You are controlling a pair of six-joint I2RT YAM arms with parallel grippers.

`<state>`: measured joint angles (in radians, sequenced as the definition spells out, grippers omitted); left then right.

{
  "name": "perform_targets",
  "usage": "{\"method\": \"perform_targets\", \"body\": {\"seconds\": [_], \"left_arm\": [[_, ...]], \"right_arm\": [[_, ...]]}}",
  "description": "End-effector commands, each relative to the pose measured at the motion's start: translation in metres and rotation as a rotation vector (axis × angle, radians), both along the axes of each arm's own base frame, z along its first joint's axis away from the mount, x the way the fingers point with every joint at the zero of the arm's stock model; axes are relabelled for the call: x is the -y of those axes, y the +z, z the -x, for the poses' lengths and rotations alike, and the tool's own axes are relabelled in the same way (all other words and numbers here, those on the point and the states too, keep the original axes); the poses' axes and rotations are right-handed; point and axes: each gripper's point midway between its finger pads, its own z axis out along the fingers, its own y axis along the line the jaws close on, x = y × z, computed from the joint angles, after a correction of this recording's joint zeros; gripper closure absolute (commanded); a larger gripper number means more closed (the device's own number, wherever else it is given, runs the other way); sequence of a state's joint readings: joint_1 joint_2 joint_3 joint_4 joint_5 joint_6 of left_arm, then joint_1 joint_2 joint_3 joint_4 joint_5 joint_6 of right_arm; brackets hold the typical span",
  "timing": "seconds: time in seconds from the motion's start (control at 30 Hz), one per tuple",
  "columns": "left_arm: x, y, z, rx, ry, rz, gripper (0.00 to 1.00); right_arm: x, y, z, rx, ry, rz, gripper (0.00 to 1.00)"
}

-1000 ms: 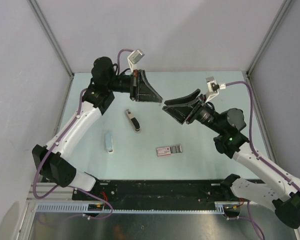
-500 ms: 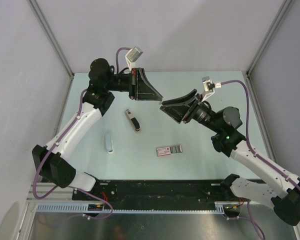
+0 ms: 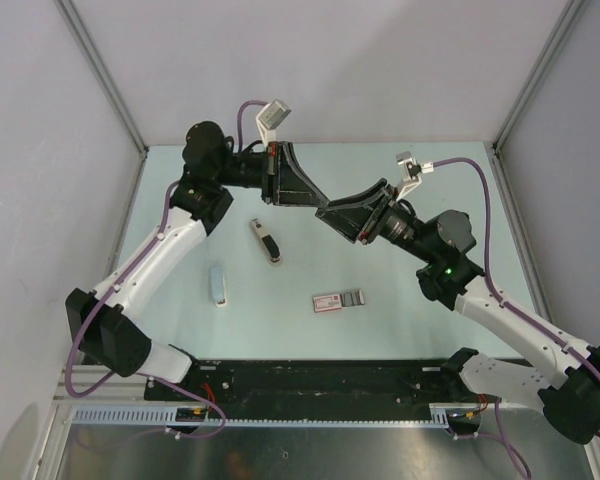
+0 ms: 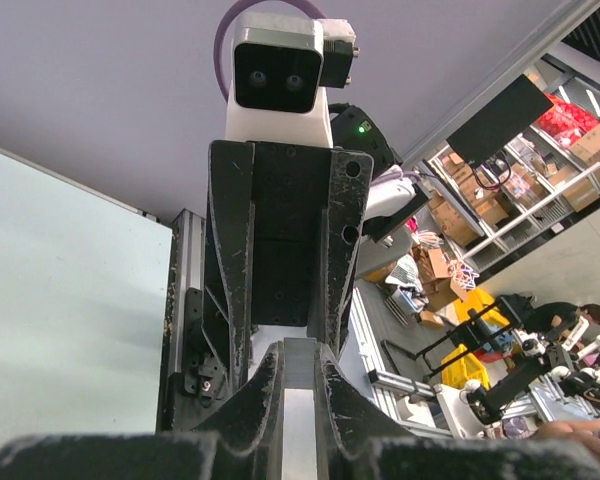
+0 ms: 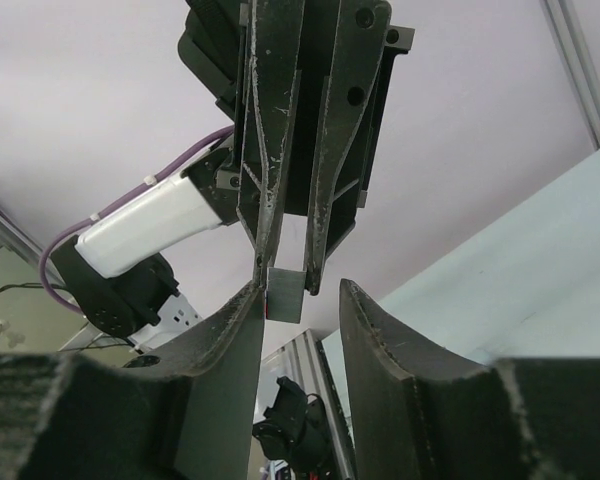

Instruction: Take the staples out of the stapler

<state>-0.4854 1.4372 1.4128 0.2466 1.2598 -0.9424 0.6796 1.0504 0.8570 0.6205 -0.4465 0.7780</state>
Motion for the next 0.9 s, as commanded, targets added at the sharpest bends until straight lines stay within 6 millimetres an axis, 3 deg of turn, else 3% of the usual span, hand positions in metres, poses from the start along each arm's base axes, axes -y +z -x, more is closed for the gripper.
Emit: {"method": "perform_targets", "body": {"seconds": [0.0,0.4,0.87], "left_arm": [[-0.006,0.014,0.015,0.062,-0.012,0.031,0.87],[-0.005,0.011,0.014,0.066,-0.001,0.032,0.87],[-0.005,-0.002,0.015,0.062,0.007,0.024,0.84]], "right_arm": [[0.011,0.036,0.010,0.080,-0.008,-0.068,0.61],[0.021,0.037,0.012,0.076,-0.044,-0.049,0.69],[0.016,0.035,0.008,0.060,-0.030,-0.056,0.81]]}}
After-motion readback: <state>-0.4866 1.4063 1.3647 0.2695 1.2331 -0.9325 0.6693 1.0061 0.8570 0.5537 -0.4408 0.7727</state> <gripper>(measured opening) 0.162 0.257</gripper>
